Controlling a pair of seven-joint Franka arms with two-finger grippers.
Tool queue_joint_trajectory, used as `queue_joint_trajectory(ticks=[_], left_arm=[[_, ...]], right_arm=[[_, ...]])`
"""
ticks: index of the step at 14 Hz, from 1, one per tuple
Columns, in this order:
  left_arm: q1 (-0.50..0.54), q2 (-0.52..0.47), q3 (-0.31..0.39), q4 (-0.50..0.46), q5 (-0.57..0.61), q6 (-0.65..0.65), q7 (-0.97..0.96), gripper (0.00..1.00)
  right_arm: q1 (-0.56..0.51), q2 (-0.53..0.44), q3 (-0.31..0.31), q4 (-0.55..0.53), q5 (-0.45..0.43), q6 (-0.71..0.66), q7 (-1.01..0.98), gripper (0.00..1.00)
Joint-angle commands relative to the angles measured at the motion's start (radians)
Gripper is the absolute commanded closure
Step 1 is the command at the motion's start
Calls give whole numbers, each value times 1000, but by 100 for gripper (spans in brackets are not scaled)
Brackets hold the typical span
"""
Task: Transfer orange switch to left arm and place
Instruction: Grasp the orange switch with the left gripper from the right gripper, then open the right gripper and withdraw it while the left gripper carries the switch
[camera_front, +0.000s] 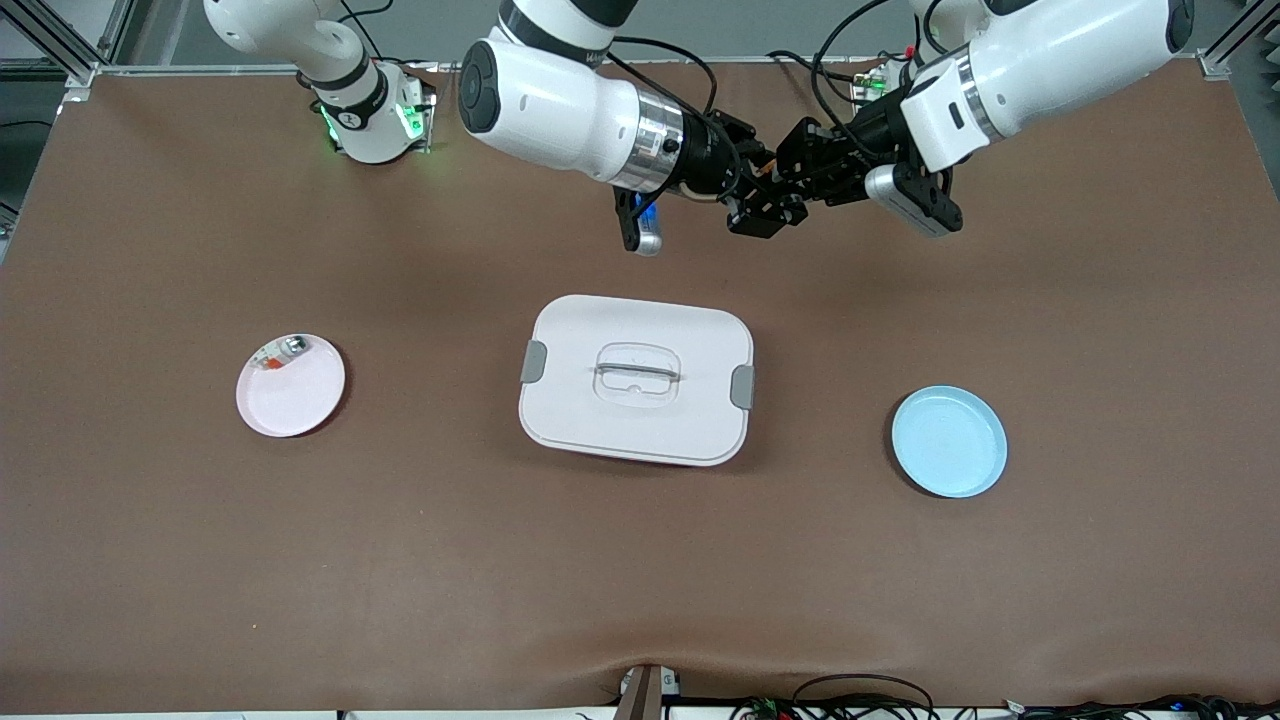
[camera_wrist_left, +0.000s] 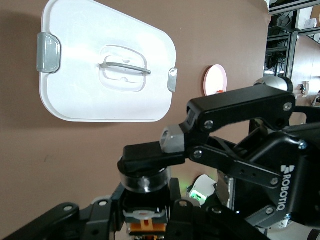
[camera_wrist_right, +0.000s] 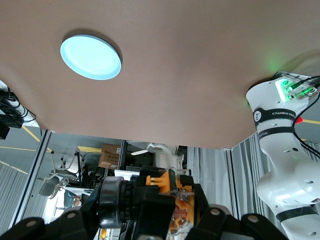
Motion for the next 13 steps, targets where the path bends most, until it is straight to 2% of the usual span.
queue_joint_trajectory(ticks=[1, 2, 3, 4, 6, 13], left_arm=[[6, 3, -11, -5, 5, 3, 9, 100], [7, 4, -11, -5, 8, 3, 13, 100], [9, 12, -11, -4, 17, 3, 15, 100], [9, 18, -11, 3, 49, 3, 15, 100], [10, 32, -11, 9, 92, 3, 18, 100], [14, 55, -9, 10, 254, 5, 29, 100]], right_arm=[[13, 16, -13, 34, 17, -4, 16, 83], [13, 16, -14, 34, 17, -5, 16, 82], [13, 16, -14, 34, 17, -4, 16, 70], [11, 16, -14, 34, 17, -4, 16, 65], [11, 16, -14, 34, 17, -5, 18, 0], [-1, 10, -16, 34, 8, -13, 10, 0]])
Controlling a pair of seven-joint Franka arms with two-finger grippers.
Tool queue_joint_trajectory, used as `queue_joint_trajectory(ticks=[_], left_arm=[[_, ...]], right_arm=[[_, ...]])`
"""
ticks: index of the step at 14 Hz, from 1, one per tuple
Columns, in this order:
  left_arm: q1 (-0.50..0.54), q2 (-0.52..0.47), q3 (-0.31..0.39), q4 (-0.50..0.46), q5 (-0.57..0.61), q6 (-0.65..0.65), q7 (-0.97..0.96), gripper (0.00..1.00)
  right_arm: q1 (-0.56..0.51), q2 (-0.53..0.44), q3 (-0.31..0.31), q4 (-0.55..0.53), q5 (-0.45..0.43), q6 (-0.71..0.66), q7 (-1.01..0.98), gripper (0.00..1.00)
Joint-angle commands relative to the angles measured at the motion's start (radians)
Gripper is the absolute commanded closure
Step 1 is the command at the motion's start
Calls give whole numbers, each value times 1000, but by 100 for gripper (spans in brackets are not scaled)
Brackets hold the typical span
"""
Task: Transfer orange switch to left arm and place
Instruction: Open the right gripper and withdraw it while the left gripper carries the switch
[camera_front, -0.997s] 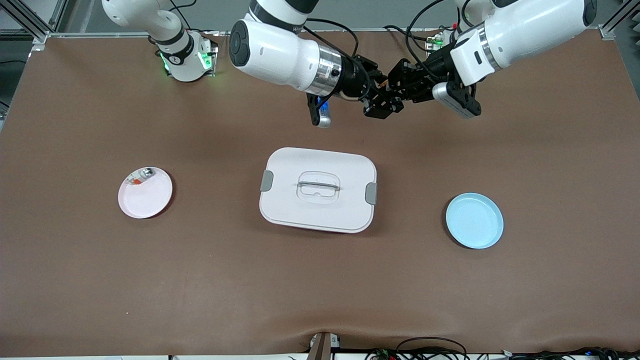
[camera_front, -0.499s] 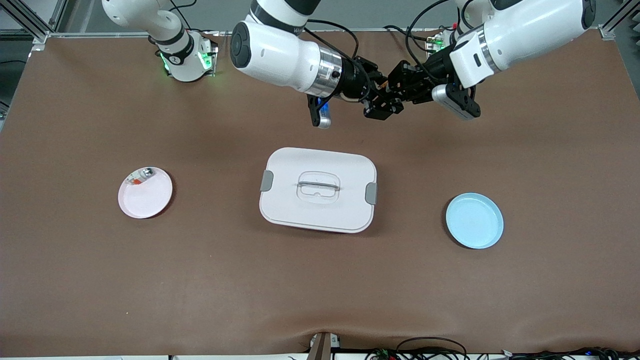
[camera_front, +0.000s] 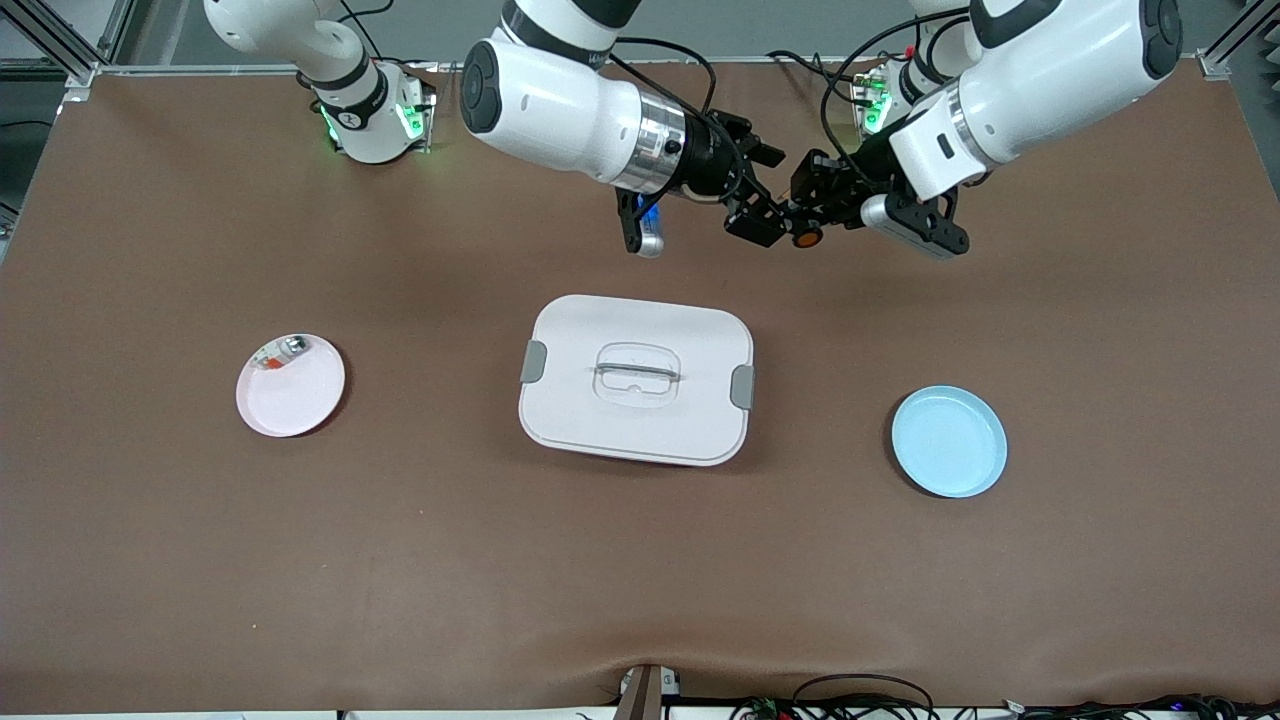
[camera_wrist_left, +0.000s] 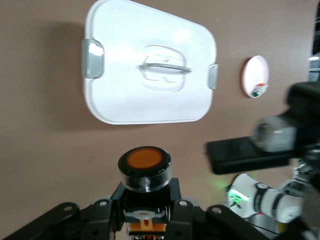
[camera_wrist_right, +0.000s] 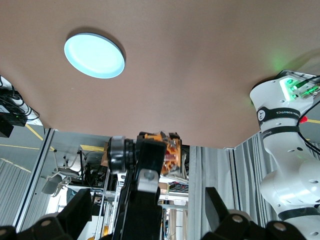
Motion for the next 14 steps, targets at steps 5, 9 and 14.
queue_joint_trajectory(ticks=[5, 9, 14], left_arm=[[7, 78, -9, 34, 304, 7, 62, 100], [3, 166, -9, 67, 535, 8, 269, 100], [-3, 278, -12, 85, 795, 45, 371, 100]], right_arm=[[-54, -68, -18, 12, -214, -154, 1, 0], [-127, -146, -18, 5, -362, -372, -115, 0], [-195, -263, -19, -86, -532, -516, -409, 0]])
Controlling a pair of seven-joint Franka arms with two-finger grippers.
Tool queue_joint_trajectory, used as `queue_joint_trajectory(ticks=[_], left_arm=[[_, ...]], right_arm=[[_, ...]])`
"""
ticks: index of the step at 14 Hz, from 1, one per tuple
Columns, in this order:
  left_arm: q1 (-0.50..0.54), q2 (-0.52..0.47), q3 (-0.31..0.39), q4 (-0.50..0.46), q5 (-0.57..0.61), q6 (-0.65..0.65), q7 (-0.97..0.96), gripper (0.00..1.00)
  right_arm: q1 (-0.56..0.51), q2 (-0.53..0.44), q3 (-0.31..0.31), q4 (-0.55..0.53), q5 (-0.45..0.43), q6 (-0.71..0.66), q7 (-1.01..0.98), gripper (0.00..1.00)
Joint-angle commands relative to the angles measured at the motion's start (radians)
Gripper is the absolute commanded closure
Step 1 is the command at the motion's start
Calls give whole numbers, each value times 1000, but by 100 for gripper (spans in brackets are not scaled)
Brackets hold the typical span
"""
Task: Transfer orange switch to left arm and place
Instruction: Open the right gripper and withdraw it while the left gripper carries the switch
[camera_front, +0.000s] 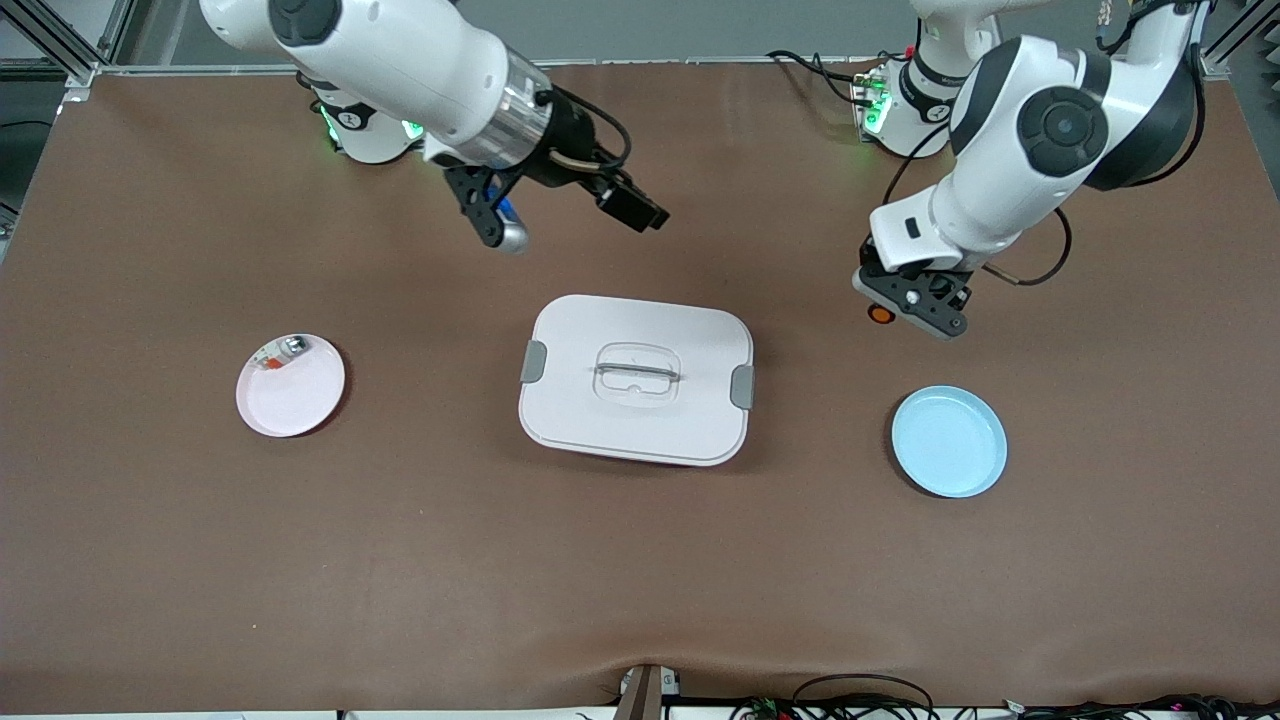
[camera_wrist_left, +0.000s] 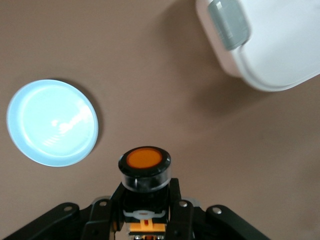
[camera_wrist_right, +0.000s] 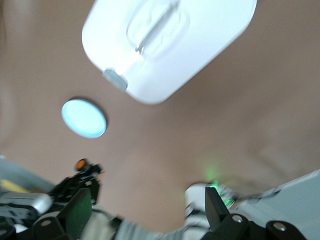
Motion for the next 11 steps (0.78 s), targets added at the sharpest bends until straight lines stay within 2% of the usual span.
queue_joint_trajectory(ticks=[1, 3, 5, 11], left_arm=[[2, 66, -11, 32, 97, 33, 79, 100], [8, 100, -11, 30, 165, 62, 163, 100], [15, 127, -9, 27, 241, 82, 245, 100], [113, 212, -8, 13, 383, 192, 545, 100]], right_arm=[[-56, -111, 10, -128, -70, -46, -186, 0], [-95, -189, 10, -231, -94, -52, -345, 0], [-136, -231, 10, -277, -167, -93, -494, 0], [-315, -298, 10, -298, -315, -262, -891, 0]])
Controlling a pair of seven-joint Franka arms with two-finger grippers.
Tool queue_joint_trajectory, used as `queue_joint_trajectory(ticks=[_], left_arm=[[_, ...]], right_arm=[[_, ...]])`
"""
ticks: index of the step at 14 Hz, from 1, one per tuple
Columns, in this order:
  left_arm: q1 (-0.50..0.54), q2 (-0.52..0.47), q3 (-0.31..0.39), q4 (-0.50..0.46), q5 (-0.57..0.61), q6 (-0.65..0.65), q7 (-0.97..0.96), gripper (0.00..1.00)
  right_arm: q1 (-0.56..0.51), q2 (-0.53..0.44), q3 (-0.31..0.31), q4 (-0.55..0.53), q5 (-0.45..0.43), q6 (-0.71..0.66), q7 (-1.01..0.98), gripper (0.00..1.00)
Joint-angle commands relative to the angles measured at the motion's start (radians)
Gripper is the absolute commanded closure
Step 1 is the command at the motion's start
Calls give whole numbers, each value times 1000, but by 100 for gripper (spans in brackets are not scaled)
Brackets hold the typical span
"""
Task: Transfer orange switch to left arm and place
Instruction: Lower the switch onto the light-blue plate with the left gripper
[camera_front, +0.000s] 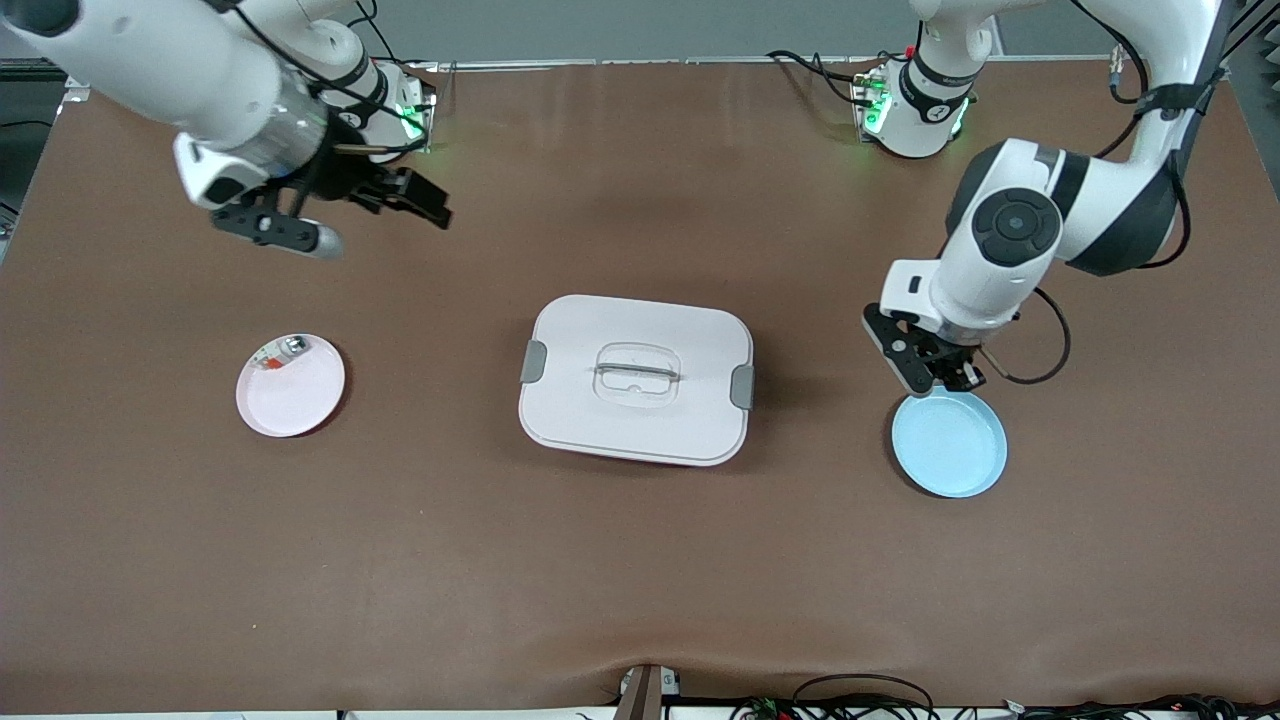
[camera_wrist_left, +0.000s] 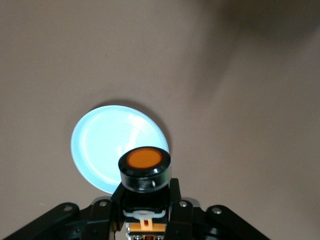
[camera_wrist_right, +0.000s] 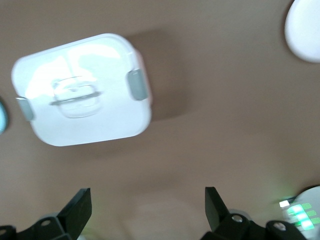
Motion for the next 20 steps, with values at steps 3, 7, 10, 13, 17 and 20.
queue_joint_trajectory(ticks=[3, 7, 10, 13, 17, 20], left_arm=[[96, 83, -9, -7, 58, 131, 251, 100], [150, 155, -8, -7, 112, 220, 387, 100], [168, 194, -8, -11, 198, 254, 412, 100], [170, 224, -6, -22, 254, 294, 412, 100], [197, 261, -4, -42, 348, 361, 408, 100], [204, 281, -4, -50, 408, 377, 397, 100]], right_arm=[[-178, -50, 17, -35, -96, -58, -305, 0], [-292, -44, 19, -46, -201, -35, -492, 0], [-344, -46, 17, -46, -252, -1, -557, 0], [-411, -43, 17, -47, -254, 56, -693, 0], [-421, -26, 20, -44, -298, 91, -717, 0], [-419, -24, 23, -35, -301, 77, -715, 0]])
